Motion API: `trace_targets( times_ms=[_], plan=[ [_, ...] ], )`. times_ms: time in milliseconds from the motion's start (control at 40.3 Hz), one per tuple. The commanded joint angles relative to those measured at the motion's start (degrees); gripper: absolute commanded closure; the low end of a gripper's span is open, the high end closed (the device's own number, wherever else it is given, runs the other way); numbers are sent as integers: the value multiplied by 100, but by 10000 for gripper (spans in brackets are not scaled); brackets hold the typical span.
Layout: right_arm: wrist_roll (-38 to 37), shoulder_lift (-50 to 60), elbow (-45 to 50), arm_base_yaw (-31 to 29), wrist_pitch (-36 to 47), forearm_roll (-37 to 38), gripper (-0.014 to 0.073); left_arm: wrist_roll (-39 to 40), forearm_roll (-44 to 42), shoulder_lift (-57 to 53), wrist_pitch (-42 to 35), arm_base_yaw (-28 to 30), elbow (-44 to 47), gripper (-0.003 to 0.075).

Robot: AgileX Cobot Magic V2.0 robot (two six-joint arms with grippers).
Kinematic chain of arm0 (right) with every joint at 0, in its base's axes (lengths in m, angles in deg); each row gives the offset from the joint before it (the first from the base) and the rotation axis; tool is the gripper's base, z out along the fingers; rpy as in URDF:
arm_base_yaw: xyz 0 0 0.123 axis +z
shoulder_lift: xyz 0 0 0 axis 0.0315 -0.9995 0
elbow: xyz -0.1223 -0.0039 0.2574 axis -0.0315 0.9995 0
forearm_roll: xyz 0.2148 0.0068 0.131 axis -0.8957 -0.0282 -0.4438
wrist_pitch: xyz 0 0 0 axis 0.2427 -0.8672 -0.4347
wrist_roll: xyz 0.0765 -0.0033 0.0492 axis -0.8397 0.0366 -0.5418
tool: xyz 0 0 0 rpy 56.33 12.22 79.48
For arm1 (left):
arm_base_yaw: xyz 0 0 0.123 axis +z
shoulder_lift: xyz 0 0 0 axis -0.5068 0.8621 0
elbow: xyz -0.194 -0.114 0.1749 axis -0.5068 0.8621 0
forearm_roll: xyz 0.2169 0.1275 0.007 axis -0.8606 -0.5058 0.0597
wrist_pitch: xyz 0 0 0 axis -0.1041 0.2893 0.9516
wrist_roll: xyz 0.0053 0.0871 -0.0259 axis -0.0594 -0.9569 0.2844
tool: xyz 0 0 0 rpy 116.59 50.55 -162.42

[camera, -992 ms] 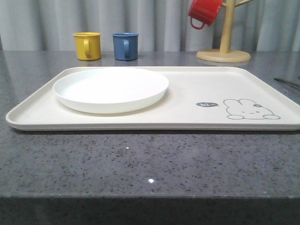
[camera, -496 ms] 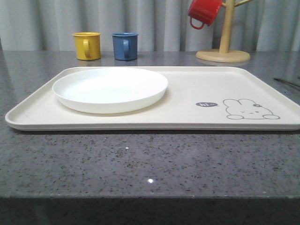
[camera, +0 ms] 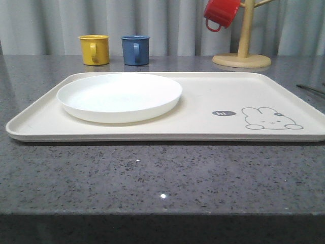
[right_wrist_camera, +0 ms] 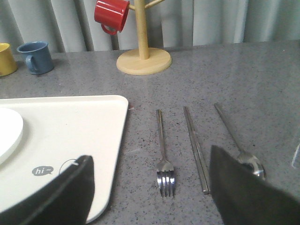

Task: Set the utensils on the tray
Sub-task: 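Move the right gripper down over the steel fork and grasp it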

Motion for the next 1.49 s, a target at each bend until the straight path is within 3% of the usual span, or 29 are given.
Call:
trace_targets(
  times_ms=[0, 124, 248, 298, 521, 694, 917, 1116, 1463],
  plan=[
    [27, -109, -170, 7, 616, -26, 54, 35, 80, 55, -480, -27, -143, 738],
    [27, -159, -165, 7, 635, -26, 69, 35, 80, 55, -480, -27, -143, 738],
    [129, -556, -247, 7, 629, 130, 254, 35, 80, 55, -491, -27, -143, 738],
    [219, -938, -375, 7, 642, 136, 286, 35, 80, 55, -491, -27, -143, 738],
    [252, -3004, -1467, 7, 49, 222, 206, 35, 80, 55, -499, -27, -143, 738],
    [266, -4714, -2534, 7, -794, 509, 209, 35, 80, 55, -499, -27, -143, 738],
    [335, -6300, -3593, 13, -1304, 619, 213, 35, 80, 55, -499, -27, -143, 738],
    [400, -7038, -4122, 21, -1560, 612, 213, 35, 80, 55, -499, -27, -143, 738],
    [419, -7572, -4172, 251, -1501, 569, 213, 35, 80, 55, -503, -27, -143, 738]
  ],
)
